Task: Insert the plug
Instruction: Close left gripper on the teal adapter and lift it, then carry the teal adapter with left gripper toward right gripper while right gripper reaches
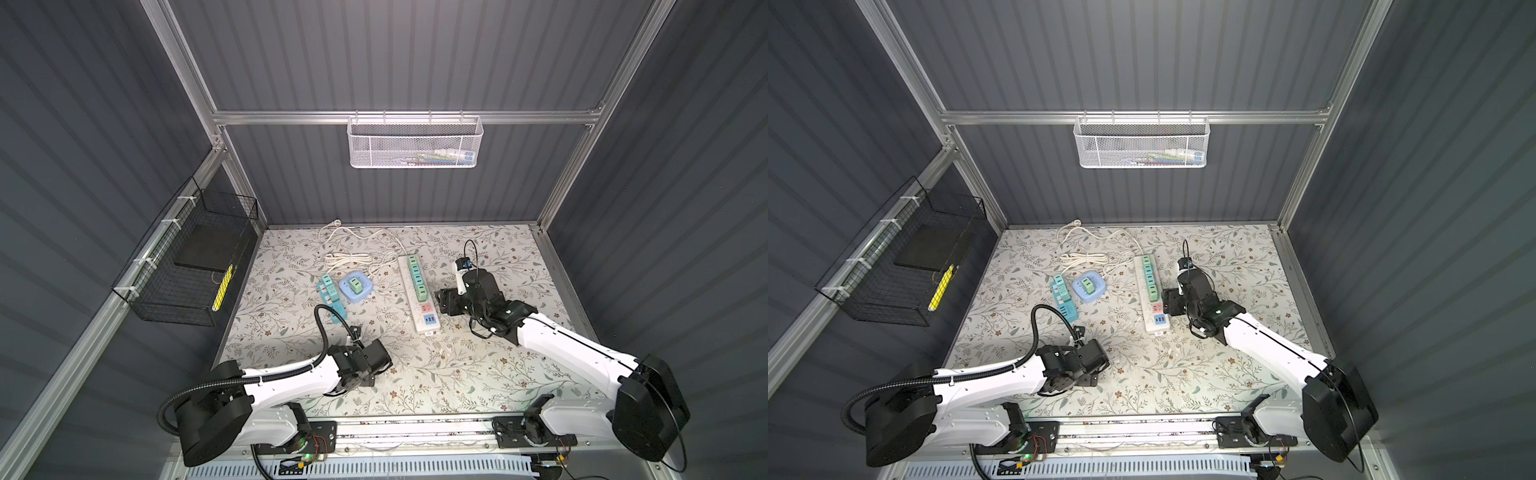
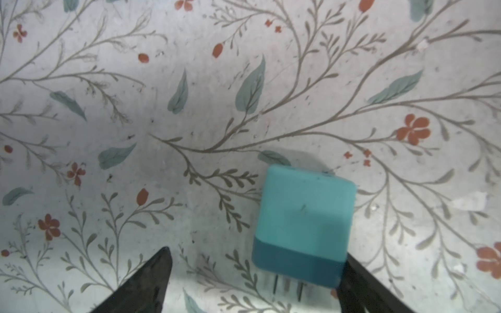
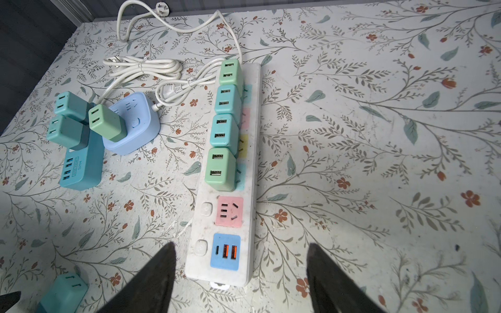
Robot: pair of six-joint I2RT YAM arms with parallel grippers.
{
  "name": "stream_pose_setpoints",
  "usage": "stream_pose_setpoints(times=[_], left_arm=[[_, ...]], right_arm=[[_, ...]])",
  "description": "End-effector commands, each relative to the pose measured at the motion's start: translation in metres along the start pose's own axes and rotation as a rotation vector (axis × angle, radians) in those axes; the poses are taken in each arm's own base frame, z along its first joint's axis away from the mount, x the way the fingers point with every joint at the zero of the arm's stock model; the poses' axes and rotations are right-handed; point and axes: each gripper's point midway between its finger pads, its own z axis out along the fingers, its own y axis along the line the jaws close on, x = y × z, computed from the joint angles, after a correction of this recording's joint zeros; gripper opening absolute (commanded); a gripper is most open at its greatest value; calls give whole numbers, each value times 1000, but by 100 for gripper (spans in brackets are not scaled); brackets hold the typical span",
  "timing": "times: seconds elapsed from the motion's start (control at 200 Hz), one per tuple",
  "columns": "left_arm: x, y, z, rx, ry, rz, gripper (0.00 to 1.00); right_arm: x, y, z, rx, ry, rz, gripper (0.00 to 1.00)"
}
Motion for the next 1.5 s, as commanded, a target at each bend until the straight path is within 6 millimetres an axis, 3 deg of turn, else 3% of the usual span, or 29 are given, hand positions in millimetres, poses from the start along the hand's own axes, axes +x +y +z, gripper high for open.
stream_pose_setpoints(times=[0.0,0.21,0.565,0.865,1.186,1.346,1.496], left_arm=[[0,11,-5,-38,-9,-47,90],[-26,-21,-18,57,-46,-7,88],[-39,-26,5,103,48,9,69],[-26,-21,8,65,133,47,62],[-28,-35,11,95,155,105,43],[-43,-64,9,150,114,204,41],[-56,-114,11,215,102,351,43]], right_arm=[[-3,0,-6,-3,-6,12,76],[-8,1,-11,-10,-18,9,76],[-5,1,-12,-11,-12,3,74],[-3,1,-8,-12,-11,7,74],[-2,0,-6,-8,-10,7,74],[0,-7,-10,19,-15,2,74],[2,-10,-10,33,-11,-3,74]])
